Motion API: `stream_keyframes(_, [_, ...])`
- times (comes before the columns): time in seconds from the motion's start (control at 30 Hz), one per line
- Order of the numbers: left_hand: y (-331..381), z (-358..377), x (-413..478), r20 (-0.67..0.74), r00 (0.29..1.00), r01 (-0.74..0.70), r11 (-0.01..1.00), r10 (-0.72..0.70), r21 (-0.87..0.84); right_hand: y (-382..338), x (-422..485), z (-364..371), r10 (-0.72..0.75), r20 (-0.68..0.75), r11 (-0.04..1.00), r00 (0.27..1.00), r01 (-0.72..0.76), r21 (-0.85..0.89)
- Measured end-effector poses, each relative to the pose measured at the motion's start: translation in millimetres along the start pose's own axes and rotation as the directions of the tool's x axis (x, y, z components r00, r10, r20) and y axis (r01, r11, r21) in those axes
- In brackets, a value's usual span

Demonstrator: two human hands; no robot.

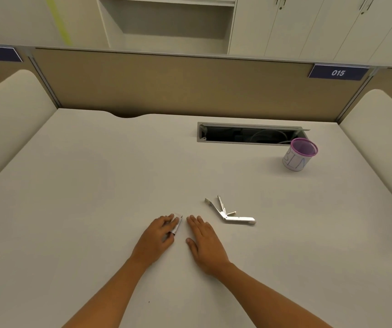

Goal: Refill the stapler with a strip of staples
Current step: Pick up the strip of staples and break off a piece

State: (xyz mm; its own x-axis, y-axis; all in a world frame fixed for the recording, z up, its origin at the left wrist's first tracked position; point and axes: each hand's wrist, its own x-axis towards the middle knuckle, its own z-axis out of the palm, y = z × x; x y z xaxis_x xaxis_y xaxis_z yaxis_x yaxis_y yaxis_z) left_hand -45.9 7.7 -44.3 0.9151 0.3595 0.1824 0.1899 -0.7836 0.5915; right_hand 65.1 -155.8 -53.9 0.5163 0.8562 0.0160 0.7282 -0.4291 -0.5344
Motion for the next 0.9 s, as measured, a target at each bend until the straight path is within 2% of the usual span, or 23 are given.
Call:
stream_keyframes(0.23, [1.6, 3.4, -5.5, -0.058, 0.998, -0.029, 0.999, 0.028, -0.017, -0.5, 0.5, -2.2, 0.007, -0.019, 0.997, 1.0, -0.005, 0.079])
stream_keyframes(0.43, [0.2, 2.4, -5.1, -0.085, 0.996, -0.016, 0.998, 0.012, -0.055, 1.1, 1.2, -3.5, -0.023, -0.029, 0.997, 0.999, 0.025, 0.077])
stream_keyframes(0.53, [0.2, 2.1, -5.5, -0.098, 0.995, 0.007, 0.997, -0.014, -0.079, 2.2, 3.1, -9.2, -0.011, -0.052, 0.987, 0.999, 0.019, 0.159])
stream_keyframes(0.9, [-0.8, 2.4, -6.0, -0.072, 0.997, -0.032, 0.998, 0.028, -0.05, 13.4, 15.8, -33.5, 0.038, -0.023, 0.971, 0.999, -0.031, 0.235])
